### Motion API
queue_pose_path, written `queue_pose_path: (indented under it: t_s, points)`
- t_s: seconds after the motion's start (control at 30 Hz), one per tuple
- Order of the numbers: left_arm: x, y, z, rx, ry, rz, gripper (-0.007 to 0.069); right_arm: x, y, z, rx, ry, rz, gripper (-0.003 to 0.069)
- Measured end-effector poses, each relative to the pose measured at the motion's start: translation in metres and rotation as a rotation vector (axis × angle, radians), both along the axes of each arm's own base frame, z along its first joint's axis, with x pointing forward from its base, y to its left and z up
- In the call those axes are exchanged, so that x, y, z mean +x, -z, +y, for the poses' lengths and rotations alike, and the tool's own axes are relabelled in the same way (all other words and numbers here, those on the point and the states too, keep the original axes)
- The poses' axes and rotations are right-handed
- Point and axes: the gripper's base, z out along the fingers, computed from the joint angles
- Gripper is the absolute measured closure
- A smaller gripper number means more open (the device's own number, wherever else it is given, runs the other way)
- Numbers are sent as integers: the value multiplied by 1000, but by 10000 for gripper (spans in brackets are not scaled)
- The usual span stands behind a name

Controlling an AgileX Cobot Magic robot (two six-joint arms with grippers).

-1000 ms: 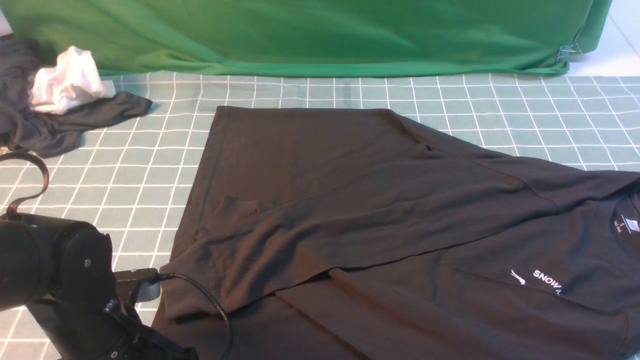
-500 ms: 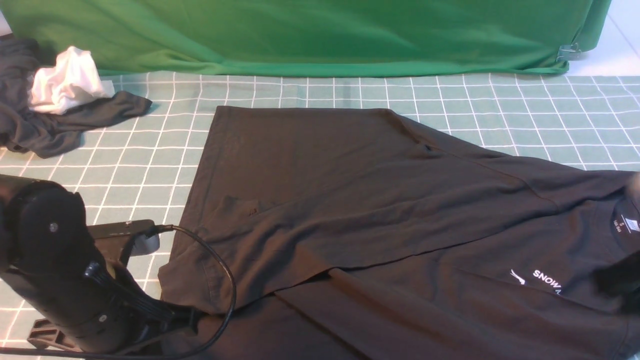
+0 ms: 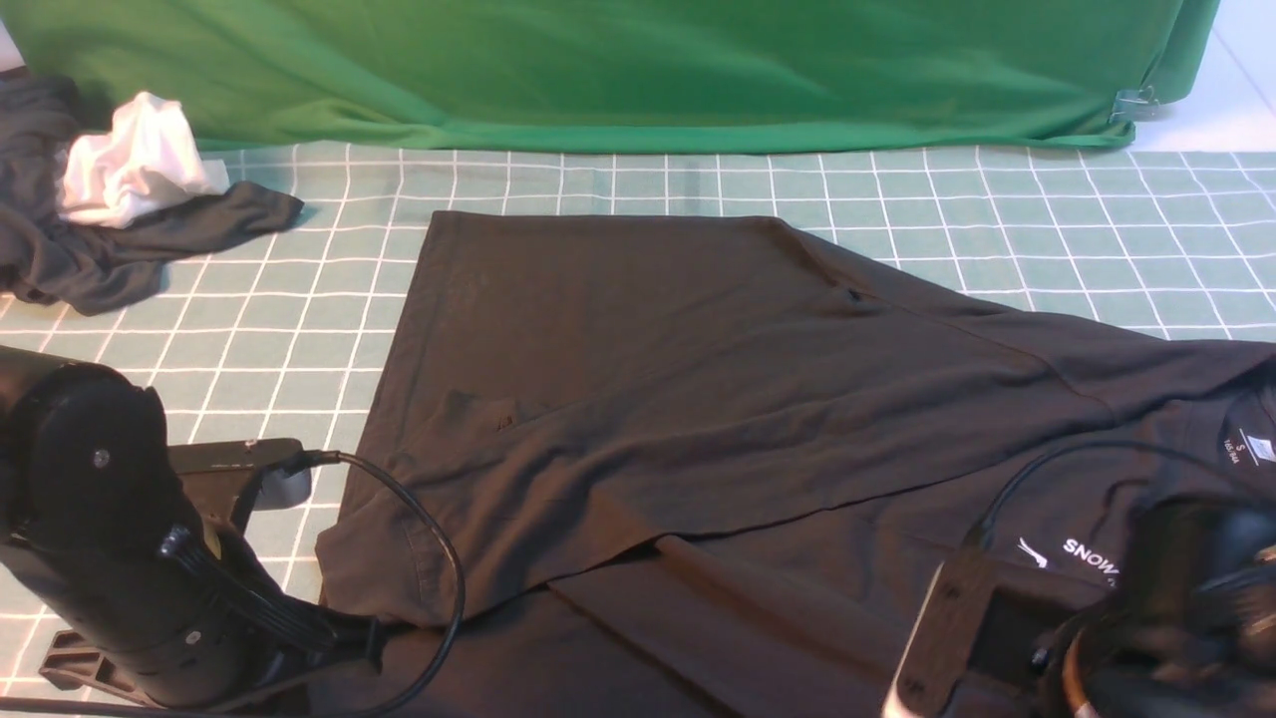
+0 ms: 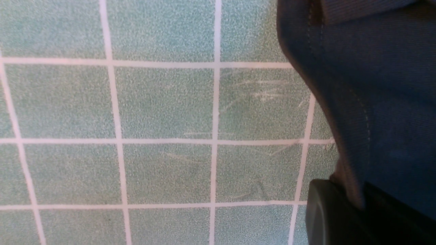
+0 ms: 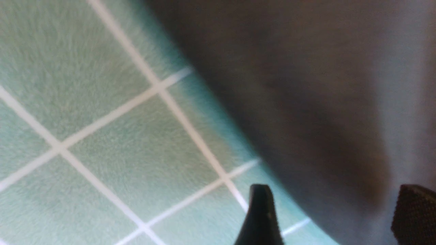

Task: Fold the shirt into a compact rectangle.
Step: 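Grasp the near edge of the shirt at its hem and shoulder corners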

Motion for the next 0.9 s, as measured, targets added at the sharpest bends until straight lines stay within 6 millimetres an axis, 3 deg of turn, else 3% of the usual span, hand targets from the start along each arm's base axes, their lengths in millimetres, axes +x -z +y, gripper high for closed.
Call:
queue_pose_path:
  t_s: [0.23, 0.6, 0.67, 0.73, 0.8, 0.9]
  points:
    - [1, 0, 0, 6, 5, -6, 609, 1, 10, 4, -48, -12, 11, 207]
    - [1, 0, 1, 11, 9, -9, 609, 4, 12, 4, -60, -30, -13, 369]
    - [1, 0, 1, 12, 10, -9, 609, 5, 13, 4, -67, -38, -15, 452]
    - [1, 0, 1, 13, 11, -9, 609, 5, 13, 4, -68, -40, -17, 484]
    - [1, 0, 1, 14, 11, -8, 609, 5, 13, 4, -71, -42, -17, 578]
    - [-3, 0, 2, 19, 12, 30, 609, 3, 10, 2, -77, -31, -13, 621]
